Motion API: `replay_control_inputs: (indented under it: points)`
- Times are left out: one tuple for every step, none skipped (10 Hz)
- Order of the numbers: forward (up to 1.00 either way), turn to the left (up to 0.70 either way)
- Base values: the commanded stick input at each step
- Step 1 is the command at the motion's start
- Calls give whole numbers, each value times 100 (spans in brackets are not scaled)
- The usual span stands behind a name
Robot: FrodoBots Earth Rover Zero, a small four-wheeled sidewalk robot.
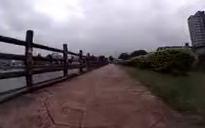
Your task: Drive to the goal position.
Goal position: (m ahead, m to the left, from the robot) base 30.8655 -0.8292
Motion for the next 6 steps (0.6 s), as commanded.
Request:
replay_control_inputs:
  points:
    - [100,0]
    - [100,0]
    - [100,0]
    - [100,0]
    - [100,0]
    - [100,0]
